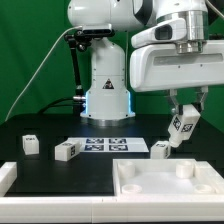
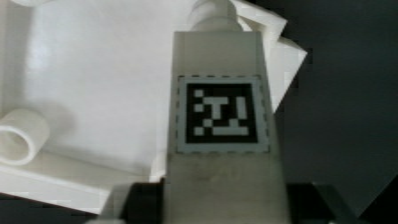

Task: Assemble one leg

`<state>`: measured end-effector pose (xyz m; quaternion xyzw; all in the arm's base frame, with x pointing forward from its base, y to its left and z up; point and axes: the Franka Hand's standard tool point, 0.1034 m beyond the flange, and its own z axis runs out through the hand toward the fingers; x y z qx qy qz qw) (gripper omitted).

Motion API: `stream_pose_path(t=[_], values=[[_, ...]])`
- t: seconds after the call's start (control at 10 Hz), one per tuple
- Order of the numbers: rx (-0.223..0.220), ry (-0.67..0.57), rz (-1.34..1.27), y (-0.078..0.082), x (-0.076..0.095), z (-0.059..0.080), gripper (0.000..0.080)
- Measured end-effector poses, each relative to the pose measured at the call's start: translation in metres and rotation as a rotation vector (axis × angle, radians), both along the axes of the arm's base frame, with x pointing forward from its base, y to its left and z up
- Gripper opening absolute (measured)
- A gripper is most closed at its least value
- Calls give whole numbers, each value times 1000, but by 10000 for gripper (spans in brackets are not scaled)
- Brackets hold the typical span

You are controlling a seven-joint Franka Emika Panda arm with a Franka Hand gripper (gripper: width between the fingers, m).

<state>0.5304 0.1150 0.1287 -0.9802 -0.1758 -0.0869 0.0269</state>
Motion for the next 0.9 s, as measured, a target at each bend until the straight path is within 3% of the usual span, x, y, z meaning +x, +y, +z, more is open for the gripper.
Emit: stream_pose_path(t=[0.2,0.4,0.6,0.9], values=[[6,7,-9,3,11,1,292],[20,27,-22,8,44,8,292],[35,-8,-32,7,67,-3,292],[39,-40,-31,8,67,-2,292]])
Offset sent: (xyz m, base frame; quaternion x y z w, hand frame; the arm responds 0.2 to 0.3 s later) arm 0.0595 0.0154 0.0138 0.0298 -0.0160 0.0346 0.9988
